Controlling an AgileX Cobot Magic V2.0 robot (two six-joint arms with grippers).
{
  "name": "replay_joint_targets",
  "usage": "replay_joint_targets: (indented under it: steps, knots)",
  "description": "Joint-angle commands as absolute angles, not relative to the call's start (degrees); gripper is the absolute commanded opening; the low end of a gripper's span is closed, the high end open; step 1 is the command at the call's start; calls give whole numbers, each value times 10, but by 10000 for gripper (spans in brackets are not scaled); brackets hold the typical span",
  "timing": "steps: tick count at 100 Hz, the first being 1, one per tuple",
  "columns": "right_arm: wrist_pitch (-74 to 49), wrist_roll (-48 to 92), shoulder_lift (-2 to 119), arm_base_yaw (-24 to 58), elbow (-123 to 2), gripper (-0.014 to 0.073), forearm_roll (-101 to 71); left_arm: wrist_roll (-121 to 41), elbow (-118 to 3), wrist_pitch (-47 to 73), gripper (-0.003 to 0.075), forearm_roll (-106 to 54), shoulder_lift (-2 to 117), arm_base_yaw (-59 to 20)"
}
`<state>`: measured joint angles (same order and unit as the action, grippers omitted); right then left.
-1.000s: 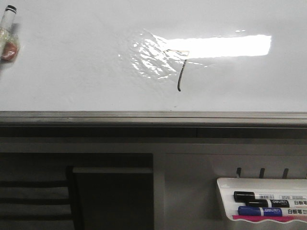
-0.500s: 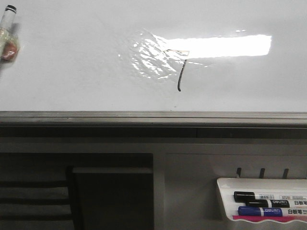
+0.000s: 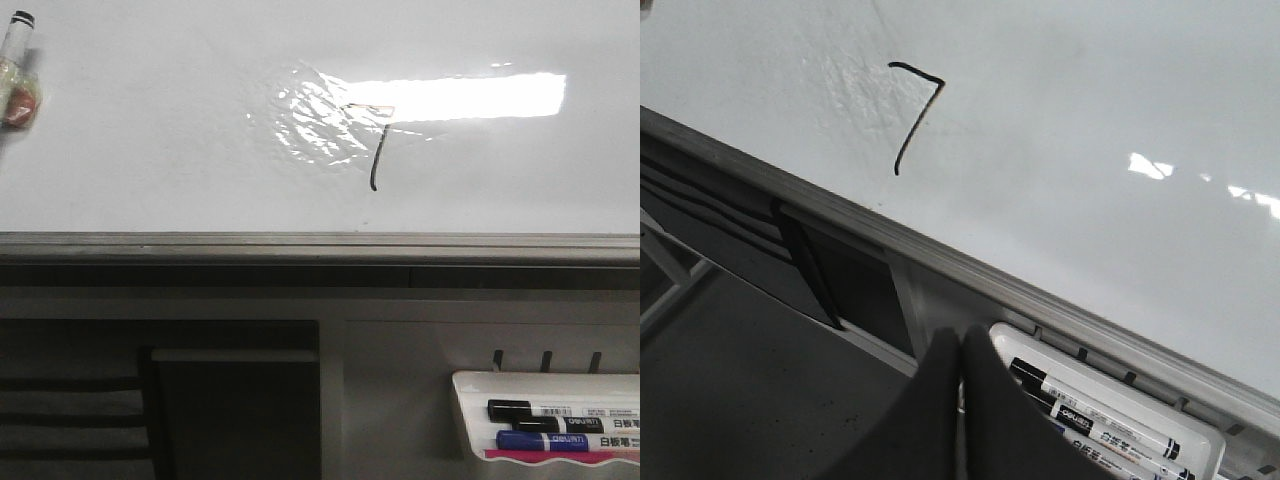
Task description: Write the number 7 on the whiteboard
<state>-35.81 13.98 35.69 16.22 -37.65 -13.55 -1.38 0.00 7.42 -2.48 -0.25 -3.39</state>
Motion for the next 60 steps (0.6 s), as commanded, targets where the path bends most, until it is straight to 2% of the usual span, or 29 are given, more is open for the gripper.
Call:
replay_joint_targets:
  steps: [1, 36, 48, 60]
  knots:
    - [-323, 146, 355, 158, -390, -71, -138, -13, 19, 30, -20, -30, -20, -33]
    - [-323, 146, 352, 158, -390, -71, -138, -13, 19, 30, -20, -31, -20, -33]
    - [-312, 146, 302, 148, -375, -71, -137, -13, 19, 30, -20, -31, -20, -33]
    - [-264, 146, 217, 98, -318, -71, -137, -13, 19, 30, -20, -31, -20, -33]
